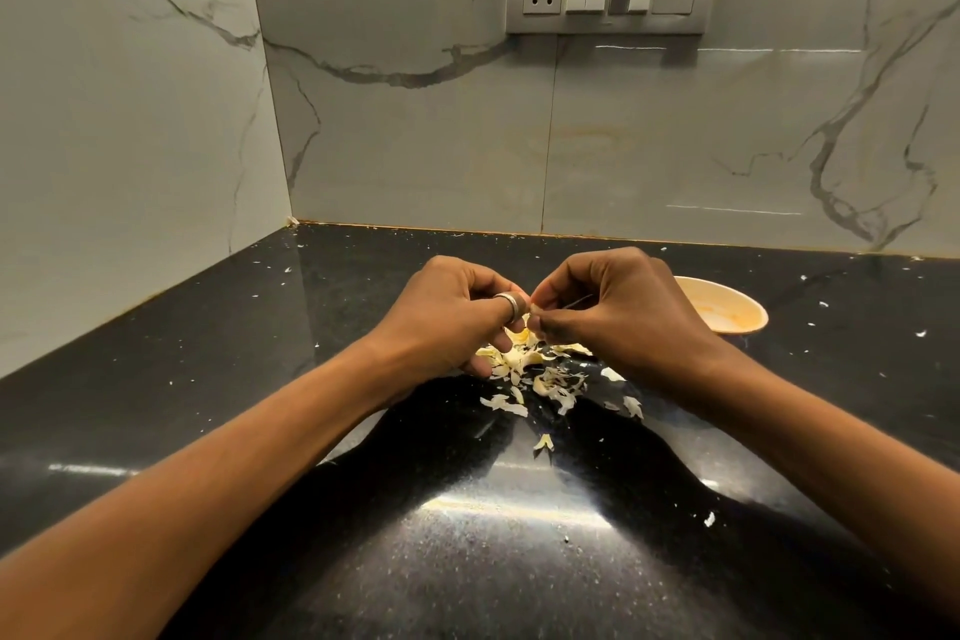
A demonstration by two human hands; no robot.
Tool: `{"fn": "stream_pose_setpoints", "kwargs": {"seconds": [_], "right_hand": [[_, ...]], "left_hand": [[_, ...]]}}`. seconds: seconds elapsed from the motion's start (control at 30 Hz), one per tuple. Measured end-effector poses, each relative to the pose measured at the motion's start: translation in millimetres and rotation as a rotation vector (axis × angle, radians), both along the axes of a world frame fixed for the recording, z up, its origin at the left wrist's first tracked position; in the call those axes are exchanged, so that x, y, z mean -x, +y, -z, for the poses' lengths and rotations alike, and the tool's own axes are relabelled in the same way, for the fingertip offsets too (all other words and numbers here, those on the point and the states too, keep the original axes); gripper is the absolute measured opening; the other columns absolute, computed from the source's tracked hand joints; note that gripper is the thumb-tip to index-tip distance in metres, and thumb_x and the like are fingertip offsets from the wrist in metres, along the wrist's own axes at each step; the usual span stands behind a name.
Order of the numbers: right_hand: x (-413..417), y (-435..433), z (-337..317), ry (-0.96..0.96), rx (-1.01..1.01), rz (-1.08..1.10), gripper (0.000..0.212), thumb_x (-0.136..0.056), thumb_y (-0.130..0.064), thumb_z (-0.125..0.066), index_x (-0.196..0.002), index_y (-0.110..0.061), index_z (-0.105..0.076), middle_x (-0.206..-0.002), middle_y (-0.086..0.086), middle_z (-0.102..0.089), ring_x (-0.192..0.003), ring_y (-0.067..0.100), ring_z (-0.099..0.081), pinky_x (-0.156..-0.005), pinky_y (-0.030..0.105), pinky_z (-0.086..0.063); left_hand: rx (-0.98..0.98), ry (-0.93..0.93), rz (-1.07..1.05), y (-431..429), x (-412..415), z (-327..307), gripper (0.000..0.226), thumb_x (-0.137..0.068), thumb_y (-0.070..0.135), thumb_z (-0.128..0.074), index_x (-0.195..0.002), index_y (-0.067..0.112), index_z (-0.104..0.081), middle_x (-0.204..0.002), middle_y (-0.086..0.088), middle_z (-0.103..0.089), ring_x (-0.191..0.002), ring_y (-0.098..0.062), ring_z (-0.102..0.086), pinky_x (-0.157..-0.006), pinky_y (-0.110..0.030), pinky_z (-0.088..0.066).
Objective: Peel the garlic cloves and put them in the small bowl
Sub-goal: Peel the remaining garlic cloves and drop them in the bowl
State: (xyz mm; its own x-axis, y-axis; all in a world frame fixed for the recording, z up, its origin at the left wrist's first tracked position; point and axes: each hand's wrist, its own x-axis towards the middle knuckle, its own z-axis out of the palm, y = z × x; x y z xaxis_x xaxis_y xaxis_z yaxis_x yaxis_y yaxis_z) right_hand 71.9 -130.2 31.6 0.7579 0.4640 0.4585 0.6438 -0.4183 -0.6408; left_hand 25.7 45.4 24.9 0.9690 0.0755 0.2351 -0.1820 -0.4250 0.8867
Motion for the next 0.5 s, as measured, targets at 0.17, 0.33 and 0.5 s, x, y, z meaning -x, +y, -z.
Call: {"fn": "stream_pose_setpoints", "kwargs": {"seconds": [0.17,0.33,0.5], "right_hand": [[0.5,1.0,0.1,-0.007,0.006,-0.006,0.014,-0.08,-0.014,-0.084,-0.092,-0.013,-0.076,-0.078,-0.001,-0.075,-0.07,0.008,-0.072,-0.07,0.024,-0.061],[-0.2,0.6,-0.2,0.045,-0.025,-0.014,0.015,-0.077,-0.014,-0.086,-0.087,-0.014,-0.076,-0.075,0.0,-0.075,-0.068,0.01,-0.073,-0.069,0.026,-0.062],[-5.2,-0.3,0.7,0.27,-0.13,-0.07,0.011,-0.082,-0.007,-0.081,-0.091,-0.011,-0.075,-0.082,0.008,-0.077,-0.079,0.022,-0.076,-0.081,0.043,-0.063]], "left_hand": [[0.012,0.021,0.007,-1.6,0.4,0.4,0.007,-0.095,0.013,-0.067,-0.095,0.011,-0.074,-0.083,-0.007,-0.073,-0.061,-0.007,-0.064,-0.046,-0.022,-0.052],[-0.008,0.012,0.009,-0.5,-0.2,1.3,0.01,-0.096,0.012,-0.064,-0.094,0.012,-0.074,-0.082,-0.007,-0.071,-0.061,-0.006,-0.063,-0.048,-0.023,-0.052],[-0.027,0.001,-0.006,-0.4,-1.0,1.3,0.01,-0.097,0.011,-0.062,-0.095,0.012,-0.072,-0.078,-0.005,-0.068,-0.062,-0.006,-0.063,-0.049,-0.024,-0.053]]}}
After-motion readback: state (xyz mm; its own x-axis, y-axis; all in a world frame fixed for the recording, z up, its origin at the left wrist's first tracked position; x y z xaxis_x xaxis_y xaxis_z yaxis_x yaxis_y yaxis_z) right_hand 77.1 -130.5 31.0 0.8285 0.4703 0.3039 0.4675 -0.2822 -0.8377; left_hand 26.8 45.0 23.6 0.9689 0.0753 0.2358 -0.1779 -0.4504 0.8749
